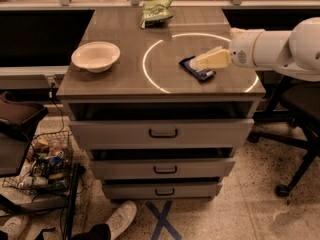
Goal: Place rxbar blueberry into paper bowl
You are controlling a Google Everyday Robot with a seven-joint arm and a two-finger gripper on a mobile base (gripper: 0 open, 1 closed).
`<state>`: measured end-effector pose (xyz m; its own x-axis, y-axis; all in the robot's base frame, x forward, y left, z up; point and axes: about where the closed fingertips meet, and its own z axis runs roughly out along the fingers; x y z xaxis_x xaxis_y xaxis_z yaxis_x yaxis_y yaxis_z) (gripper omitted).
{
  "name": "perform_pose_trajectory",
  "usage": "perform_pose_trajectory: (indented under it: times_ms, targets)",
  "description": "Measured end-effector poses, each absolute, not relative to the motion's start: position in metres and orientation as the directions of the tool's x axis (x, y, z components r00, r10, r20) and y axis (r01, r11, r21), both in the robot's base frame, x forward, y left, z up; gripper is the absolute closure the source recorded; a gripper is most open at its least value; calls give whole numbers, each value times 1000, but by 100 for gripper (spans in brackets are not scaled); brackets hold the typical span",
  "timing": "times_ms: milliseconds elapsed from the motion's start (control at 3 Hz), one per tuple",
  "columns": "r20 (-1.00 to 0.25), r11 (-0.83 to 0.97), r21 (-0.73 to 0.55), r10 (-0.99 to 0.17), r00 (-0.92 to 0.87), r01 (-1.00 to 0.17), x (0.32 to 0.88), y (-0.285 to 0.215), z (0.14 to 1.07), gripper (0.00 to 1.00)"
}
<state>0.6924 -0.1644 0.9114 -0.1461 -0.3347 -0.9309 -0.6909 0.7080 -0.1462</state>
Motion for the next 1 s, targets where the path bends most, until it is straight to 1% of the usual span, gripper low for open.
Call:
perform_pose_trajectory:
  times_ms: [333, 1000]
  targets:
    - [-932, 714, -96, -308, -189, -693, 707, -162, 887, 0]
    - [-930, 686, -61, -303, -208, -725, 722, -155, 847, 0]
